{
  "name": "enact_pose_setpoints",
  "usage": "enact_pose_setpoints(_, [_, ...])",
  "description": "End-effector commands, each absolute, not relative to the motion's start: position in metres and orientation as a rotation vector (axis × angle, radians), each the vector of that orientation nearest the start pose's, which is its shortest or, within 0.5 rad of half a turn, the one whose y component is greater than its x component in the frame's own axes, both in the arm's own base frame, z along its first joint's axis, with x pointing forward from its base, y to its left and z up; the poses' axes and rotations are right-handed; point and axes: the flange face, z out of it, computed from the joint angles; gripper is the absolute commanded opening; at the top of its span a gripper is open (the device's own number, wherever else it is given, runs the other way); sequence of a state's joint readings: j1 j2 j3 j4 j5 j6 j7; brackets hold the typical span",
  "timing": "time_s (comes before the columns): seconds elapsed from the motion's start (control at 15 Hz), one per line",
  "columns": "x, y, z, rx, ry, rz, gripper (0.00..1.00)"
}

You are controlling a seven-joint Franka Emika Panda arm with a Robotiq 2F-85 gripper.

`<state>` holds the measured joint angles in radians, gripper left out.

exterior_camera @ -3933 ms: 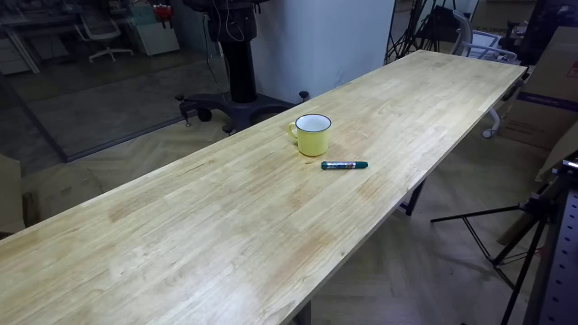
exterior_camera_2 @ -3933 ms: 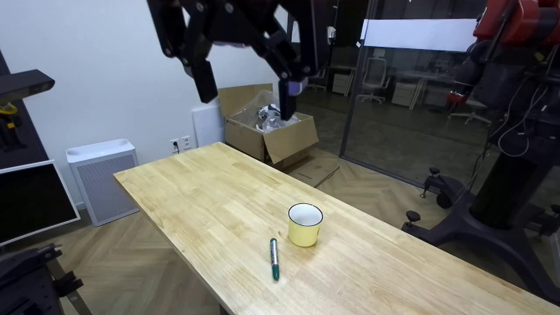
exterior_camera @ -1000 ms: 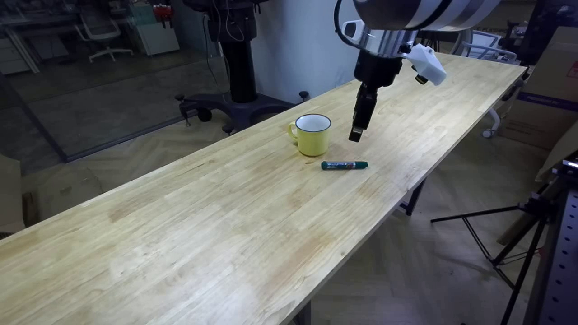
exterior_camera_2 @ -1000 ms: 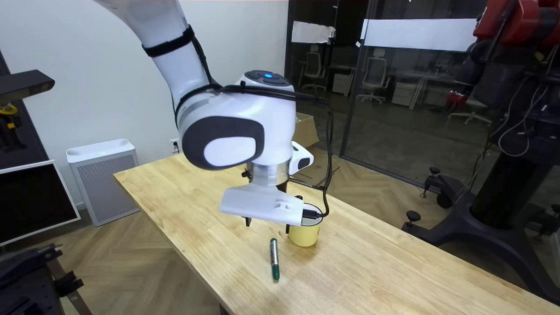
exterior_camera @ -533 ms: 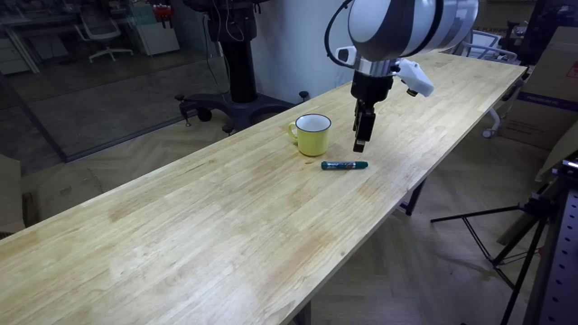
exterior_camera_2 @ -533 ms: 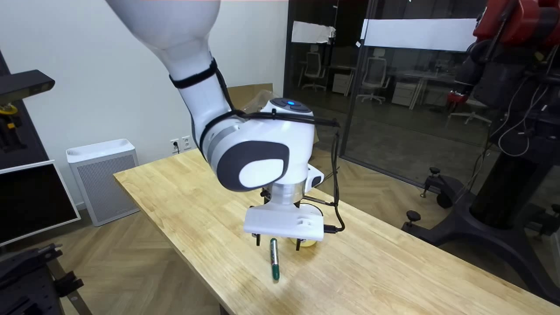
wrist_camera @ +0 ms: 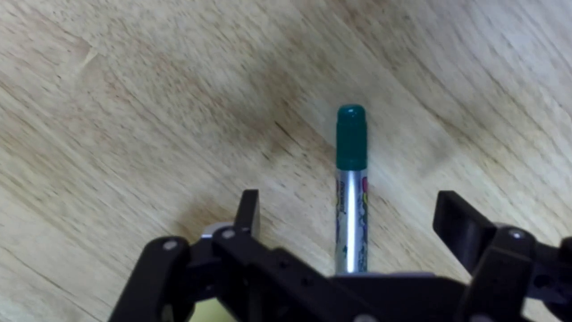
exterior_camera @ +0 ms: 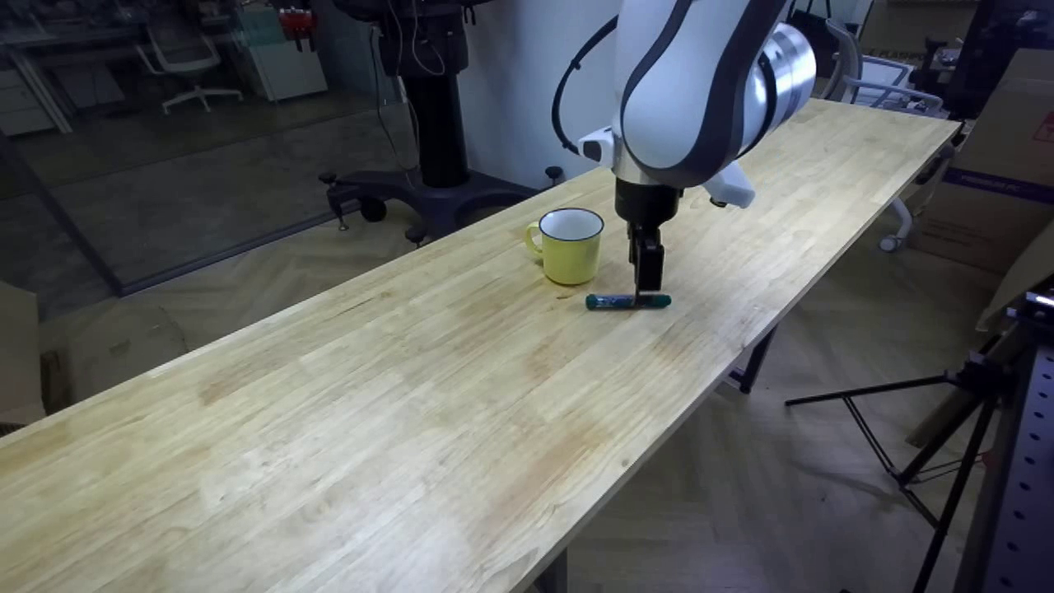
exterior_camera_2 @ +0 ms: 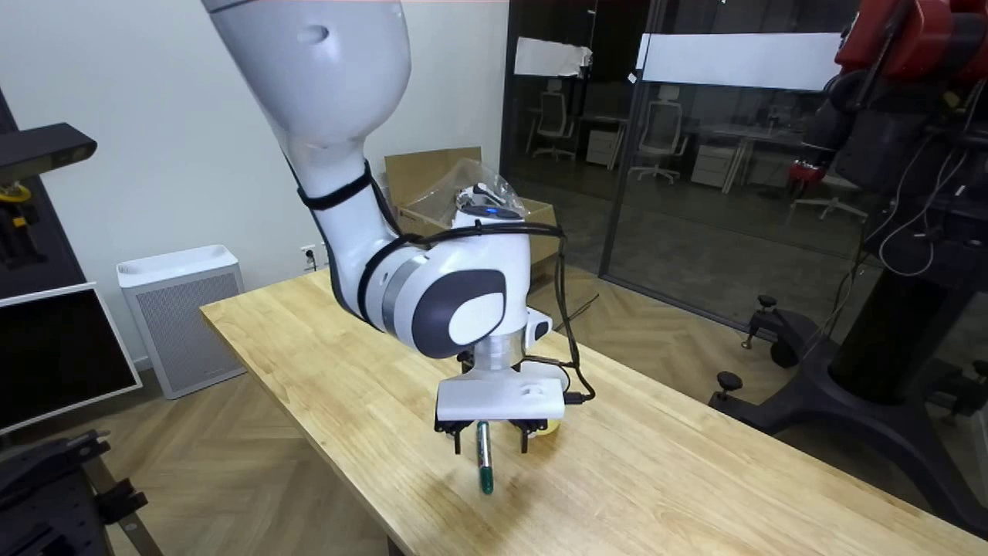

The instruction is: Put the marker in the cup

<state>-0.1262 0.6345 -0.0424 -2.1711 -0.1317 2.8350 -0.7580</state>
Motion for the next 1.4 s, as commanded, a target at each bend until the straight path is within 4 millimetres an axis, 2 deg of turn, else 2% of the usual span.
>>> enact_pose_setpoints(0.0, [0.555, -0.076, 0.087, -3.046, -1.137, 0.017, 1.00])
enact_pose_setpoints(0.07, [0.555, -0.074, 0.085, -3.048, -1.126, 0.005, 0.98])
enact_pose_setpoints(0.13, [0.556, -0.072, 0.084, -3.050, -1.116, -0.003, 0.74])
enact_pose_setpoints(0.27, [0.556, -0.070, 0.083, -3.052, -1.083, -0.028, 0.69])
enact_pose_setpoints(0.4, [0.556, -0.069, 0.083, -3.047, -1.059, -0.040, 0.53])
enact_pose_setpoints(0.93, [0.556, -0.060, 0.082, -2.985, -0.995, -0.088, 0.01])
enact_pose_setpoints(1.07, [0.556, -0.059, 0.083, -2.974, -0.979, -0.098, 0.05])
enact_pose_setpoints(1.33, [0.558, -0.056, 0.097, -2.970, -0.973, -0.132, 0.05])
